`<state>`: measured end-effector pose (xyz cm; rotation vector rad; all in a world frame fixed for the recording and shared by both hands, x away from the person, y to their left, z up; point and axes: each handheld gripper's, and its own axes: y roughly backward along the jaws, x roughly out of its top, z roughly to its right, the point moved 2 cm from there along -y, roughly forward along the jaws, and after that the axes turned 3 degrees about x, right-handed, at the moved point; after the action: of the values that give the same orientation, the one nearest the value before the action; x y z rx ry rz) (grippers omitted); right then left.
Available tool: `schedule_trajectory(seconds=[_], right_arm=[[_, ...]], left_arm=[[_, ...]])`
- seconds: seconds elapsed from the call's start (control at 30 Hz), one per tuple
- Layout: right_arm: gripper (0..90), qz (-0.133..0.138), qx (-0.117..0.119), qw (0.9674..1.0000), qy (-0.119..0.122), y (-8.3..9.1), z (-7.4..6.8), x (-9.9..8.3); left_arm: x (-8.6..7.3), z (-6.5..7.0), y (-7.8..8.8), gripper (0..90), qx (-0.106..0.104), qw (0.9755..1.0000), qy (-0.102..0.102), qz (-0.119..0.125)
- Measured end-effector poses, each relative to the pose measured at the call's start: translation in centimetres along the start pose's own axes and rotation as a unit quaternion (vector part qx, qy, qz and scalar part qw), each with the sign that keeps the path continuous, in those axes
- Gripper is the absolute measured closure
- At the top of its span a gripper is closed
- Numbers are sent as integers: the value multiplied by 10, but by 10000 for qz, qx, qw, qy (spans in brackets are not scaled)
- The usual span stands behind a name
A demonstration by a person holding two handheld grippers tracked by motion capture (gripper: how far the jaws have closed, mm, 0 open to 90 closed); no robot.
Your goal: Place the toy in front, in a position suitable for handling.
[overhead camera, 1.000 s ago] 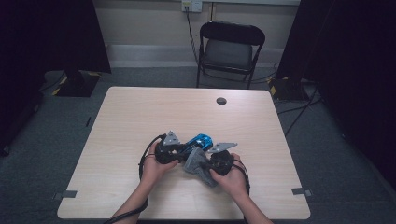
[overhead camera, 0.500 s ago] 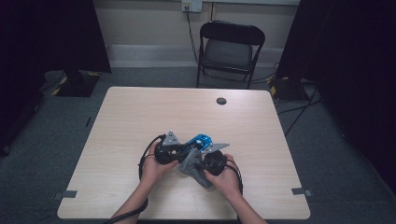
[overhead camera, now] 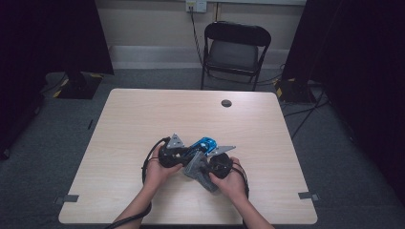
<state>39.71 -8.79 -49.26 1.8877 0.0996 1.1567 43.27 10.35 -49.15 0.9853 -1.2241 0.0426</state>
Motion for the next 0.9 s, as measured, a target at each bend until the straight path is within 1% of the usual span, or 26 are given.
schedule_trajectory(seconds=[0.07, 0.2, 0.37, 0.5, 0.63, 0.9], right_arm=[[797, -20, -17, 10000, 14, 1, 1, 0], [797, -5, -3, 10000, -46, 1, 4, -1], [797, -19, -50, 10000, -55, 2, 5, -1], [797, -23, -106, 9999, -132, 4, 10, -1], [797, -25, -109, 9997, -220, 6, 16, -1], [797, -48, -134, 9997, -202, 5, 19, 0]], left_arm=[[0, 0, 0, 594, 10, 10000, -12, 19], [-1, 0, 1, 594, 29, 10000, -13, 42], [0, 0, 1, 594, 9, 10000, -20, 0], [0, -1, 1, 594, -1, 10000, -27, 0], [-1, 0, 1, 594, 5, 10000, -6, 16], [-1, 0, 1, 594, 9, 10000, -23, 11]])
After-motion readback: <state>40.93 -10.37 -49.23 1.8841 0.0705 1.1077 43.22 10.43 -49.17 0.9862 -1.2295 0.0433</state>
